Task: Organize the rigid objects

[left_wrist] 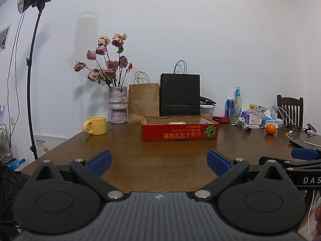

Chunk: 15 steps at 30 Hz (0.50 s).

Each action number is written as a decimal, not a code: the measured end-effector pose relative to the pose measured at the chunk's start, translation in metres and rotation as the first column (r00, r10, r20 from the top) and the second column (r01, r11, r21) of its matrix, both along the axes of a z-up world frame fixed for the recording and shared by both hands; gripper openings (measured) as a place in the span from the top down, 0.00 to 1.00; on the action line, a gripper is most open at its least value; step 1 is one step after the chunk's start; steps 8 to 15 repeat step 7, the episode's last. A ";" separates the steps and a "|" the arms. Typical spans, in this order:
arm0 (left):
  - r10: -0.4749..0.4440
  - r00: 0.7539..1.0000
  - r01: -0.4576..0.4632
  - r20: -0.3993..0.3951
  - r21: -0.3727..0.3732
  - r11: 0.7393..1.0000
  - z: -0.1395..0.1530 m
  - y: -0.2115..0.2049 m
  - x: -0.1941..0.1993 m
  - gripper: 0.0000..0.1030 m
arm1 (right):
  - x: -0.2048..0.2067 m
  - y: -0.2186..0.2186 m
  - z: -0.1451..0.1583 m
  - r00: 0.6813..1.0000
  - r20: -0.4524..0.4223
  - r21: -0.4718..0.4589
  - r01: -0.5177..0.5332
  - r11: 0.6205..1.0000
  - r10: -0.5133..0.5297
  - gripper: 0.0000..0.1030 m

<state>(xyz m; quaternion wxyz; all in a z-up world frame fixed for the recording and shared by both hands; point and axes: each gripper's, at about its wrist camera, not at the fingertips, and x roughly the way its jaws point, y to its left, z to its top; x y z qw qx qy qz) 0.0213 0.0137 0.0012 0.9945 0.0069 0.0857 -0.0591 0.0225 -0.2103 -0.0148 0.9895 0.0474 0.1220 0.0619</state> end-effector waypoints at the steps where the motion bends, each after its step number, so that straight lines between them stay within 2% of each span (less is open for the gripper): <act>1: 0.001 1.000 -0.001 0.000 0.000 1.000 0.000 0.001 0.001 0.00 | 0.000 -0.001 0.000 1.000 -0.001 0.000 0.000 1.000 0.000 0.00; 15: 0.004 1.000 -0.004 -0.017 -0.002 1.000 -0.003 0.000 0.003 0.00 | 0.000 -0.001 -0.002 1.000 -0.004 -0.002 -0.001 1.000 0.001 0.00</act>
